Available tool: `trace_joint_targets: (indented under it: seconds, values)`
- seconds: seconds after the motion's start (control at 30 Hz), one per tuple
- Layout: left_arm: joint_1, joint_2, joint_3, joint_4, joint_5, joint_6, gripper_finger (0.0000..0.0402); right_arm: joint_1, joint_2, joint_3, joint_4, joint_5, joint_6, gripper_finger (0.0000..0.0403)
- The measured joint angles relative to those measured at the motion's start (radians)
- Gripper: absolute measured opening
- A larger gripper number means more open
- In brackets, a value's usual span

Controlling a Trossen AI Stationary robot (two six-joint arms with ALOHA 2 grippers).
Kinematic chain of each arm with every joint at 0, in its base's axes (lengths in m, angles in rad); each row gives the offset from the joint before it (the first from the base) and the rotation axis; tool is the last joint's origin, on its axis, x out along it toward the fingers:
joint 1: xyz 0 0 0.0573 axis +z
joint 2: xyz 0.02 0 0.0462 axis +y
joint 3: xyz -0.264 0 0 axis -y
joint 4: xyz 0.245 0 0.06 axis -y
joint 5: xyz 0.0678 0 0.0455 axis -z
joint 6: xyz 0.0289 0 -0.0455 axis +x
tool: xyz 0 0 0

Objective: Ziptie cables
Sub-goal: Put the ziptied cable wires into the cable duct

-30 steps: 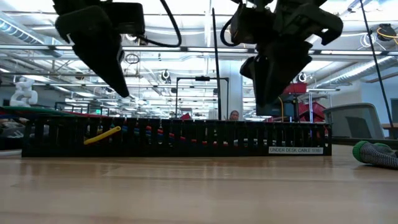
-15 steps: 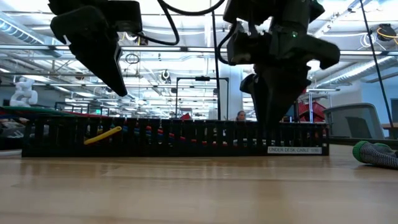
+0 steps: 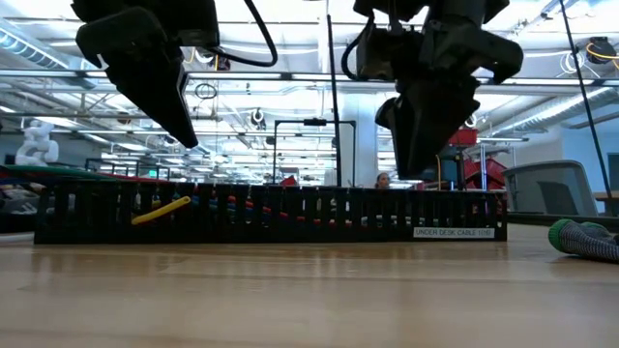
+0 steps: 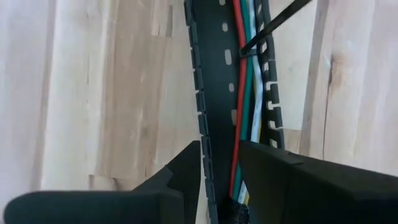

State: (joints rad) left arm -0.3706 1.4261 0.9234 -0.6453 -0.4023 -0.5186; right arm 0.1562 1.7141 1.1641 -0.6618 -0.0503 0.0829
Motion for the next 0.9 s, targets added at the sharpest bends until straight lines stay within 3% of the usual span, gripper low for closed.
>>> trace_joint_targets:
  seconds: [0.23, 0.6, 0.9]
  values:
    - [0.000, 0.000, 0.000, 0.000, 0.000, -0.001, 0.0040, -0.013, 0.040, 0.000, 0.007, 0.079, -0.036, 0.0098]
    - [0.000, 0.000, 0.000, 0.000, 0.000, -0.002, 0.0040, -0.027, 0.042, -0.001, 0.010, 0.047, -0.042, 0.0098]
    - [0.000, 0.000, 0.000, 0.000, 0.000, 0.000, 0.0040, -0.033, 0.043, -0.094, 0.087, 0.047, 0.024, 0.0098]
